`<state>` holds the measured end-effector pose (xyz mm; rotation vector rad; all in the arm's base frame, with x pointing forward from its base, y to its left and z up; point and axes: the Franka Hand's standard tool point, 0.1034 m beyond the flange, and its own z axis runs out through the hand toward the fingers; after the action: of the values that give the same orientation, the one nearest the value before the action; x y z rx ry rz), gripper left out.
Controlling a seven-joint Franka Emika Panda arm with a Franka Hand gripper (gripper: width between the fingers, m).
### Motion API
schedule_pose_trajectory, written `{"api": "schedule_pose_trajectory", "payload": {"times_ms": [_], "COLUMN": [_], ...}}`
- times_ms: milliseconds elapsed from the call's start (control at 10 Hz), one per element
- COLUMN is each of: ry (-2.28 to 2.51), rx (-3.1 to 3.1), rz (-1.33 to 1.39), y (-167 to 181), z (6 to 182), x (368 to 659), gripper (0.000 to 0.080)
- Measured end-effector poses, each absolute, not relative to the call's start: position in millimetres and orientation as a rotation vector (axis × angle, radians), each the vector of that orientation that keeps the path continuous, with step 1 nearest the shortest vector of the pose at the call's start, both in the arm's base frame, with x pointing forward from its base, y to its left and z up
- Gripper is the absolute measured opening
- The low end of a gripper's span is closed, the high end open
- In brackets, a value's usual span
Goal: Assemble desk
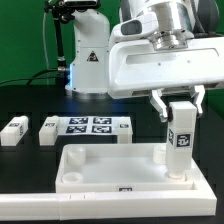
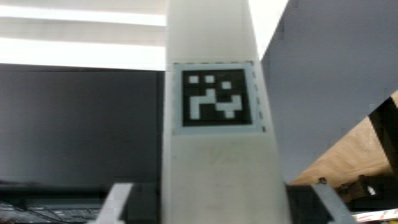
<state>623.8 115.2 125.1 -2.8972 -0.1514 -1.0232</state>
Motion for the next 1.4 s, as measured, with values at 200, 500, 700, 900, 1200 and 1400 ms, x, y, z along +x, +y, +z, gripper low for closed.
{"api": "schedule_pose_trajectory", "payload": {"times_ms": [200, 500, 700, 900, 1200, 1400], "ry": [-0.155, -0.145, -0.138, -0.134, -0.137, -0.146], "rx": [-2.897, -2.901, -2.92, -2.923, -2.913, -2.909], "rz": [-1.028, -1.018, -0.984, -0.983, -1.018, -1.006], "y": [115.6, 113.8, 105.1, 101.6, 104.8, 111.0], "z": [125.2, 124.4, 117.0, 116.7, 113.3, 113.5], "x": [623.6, 624.2, 622.2, 622.6, 623.9, 628.5], "gripper": [0.0291, 0.0291, 0.0291, 0.0291, 0.0291, 0.0291]}}
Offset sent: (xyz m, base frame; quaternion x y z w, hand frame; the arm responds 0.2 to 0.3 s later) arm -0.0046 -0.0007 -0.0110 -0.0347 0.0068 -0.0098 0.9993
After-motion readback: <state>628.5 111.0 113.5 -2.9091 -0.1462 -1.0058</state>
